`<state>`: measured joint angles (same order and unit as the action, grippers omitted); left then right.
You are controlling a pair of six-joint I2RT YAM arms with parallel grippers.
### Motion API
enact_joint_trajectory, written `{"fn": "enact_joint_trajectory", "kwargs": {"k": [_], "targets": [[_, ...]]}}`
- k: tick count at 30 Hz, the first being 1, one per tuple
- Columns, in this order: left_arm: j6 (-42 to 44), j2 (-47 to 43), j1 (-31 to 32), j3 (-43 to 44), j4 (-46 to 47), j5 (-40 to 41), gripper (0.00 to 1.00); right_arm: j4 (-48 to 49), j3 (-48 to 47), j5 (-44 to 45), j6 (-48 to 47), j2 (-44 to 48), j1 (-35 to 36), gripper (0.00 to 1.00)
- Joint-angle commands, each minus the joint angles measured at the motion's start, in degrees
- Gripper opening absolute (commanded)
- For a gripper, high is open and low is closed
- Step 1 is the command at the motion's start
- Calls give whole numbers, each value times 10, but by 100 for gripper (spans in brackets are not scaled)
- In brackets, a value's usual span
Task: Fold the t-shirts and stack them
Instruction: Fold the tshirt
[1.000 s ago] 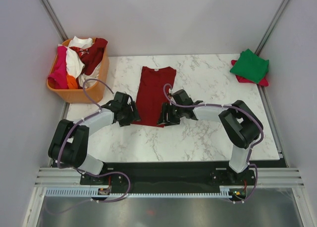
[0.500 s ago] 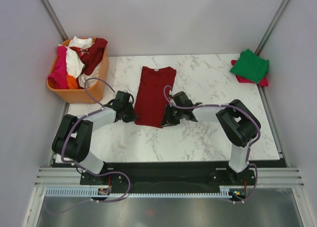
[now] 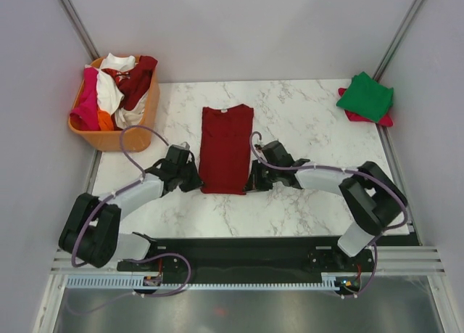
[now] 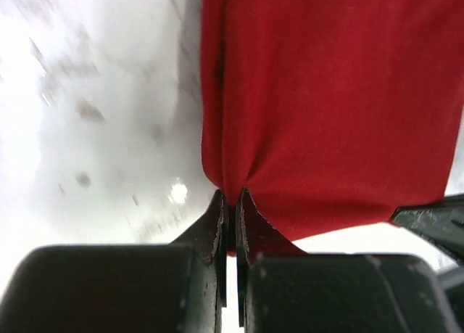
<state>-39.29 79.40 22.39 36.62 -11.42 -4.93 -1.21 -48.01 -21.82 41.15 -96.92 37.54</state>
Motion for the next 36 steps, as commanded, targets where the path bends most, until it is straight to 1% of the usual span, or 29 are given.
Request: {"fn": "enact_joint_trajectory", "kwargs": {"k": [1,2,4,5,8,10,13,14,16,19,20,22,24,25,31,35,36], "targets": [[-39,-92,23,-21,-62,-9,2,-56,30,29,-4,88,19,0],[-53,-108,42,-23,-78,-6,2,-65,44,34,0,122,26,0],[-69,-145,63,-27,-118,-3,2,-91,58,45,16,154,41,0],[-86,-178,78,-32,-125,-5,2,-97,75,49,22,188,45,0],[-107,-236,83,-33,-169,-20,2,-124,89,68,42,250,53,0],[-111,-256,84,-24,-185,-25,2,-157,78,82,39,273,53,0],[-100,-266,84,25,-218,-15,2,-207,28,109,25,289,52,0],[-90,-262,84,54,-223,-10,2,-219,-4,116,10,284,53,0],[-78,-236,84,85,-238,9,2,-254,-39,143,-7,271,52,0],[-72,-191,83,160,-238,9,2,-288,-120,174,-36,229,48,0],[-51,-180,82,174,-250,28,2,-296,-136,181,-44,220,46,0],[-44,-148,82,214,-253,35,2,-311,-164,193,-62,204,35,0],[-31,-127,78,243,-253,38,2,-319,-198,190,-79,181,14,0],[-23,-102,74,270,-256,37,2,-320,-218,184,-84,164,7,0],[1,-11,53,360,-258,35,2,-325,-281,157,-120,91,-47,0],[20,63,35,417,-258,40,2,-330,-341,141,-138,30,-71,0],[25,98,34,431,-258,44,2,-329,-350,137,-141,18,-75,0]]}}
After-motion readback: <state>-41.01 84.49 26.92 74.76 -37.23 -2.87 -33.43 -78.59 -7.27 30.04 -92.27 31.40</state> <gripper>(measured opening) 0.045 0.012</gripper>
